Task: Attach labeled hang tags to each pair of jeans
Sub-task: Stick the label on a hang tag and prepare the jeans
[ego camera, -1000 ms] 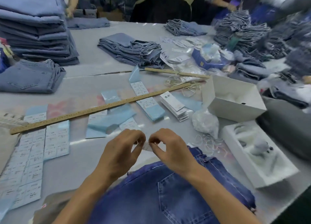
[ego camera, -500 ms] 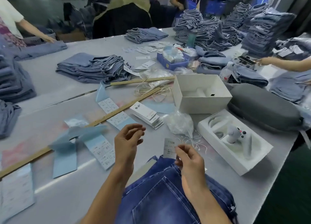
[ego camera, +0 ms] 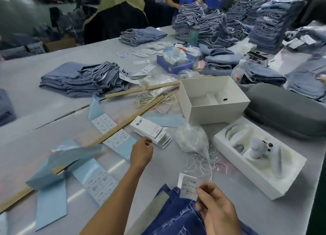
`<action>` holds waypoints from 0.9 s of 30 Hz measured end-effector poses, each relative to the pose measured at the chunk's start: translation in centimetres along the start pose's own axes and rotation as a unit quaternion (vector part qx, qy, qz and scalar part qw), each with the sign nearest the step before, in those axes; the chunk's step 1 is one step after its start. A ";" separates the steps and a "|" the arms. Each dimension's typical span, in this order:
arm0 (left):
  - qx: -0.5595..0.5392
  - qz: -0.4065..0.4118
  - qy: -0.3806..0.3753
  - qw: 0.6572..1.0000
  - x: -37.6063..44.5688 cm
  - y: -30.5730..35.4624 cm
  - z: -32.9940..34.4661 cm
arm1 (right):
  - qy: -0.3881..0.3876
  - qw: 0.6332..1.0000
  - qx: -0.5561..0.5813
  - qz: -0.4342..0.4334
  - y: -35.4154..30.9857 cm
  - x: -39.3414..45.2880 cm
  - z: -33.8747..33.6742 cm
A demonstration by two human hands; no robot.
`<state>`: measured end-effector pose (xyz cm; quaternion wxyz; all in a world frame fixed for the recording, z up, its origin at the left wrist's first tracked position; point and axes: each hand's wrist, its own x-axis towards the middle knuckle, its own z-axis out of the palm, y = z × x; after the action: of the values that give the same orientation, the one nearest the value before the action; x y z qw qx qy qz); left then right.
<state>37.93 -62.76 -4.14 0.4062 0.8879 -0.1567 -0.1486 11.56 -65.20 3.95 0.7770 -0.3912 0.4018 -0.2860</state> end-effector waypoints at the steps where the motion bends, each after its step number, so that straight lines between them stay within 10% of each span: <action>1: 0.016 0.018 0.006 1.000 0.9 0.0 0.3 | -0.001 1.000 -0.002 -0.001 0.0 0.1 -0.1; 11: 0.264 0.151 0.011 0.953 7.3 0.6 2.3 | 0.009 0.999 -0.049 0.005 -0.2 0.3 -0.4; 18: 0.187 0.134 -0.004 0.973 8.5 0.9 0.8 | 0.004 0.999 -0.039 0.003 -0.1 0.3 -0.1; 27: 0.055 0.098 0.151 0.982 8.0 2.0 -1.8 | 0.021 1.000 0.002 0.008 0.2 0.5 0.4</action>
<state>45.57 -65.92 -2.59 0.3887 0.9013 -0.1878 0.0368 12.21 -65.32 3.69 0.7715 -0.3800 0.4209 -0.2886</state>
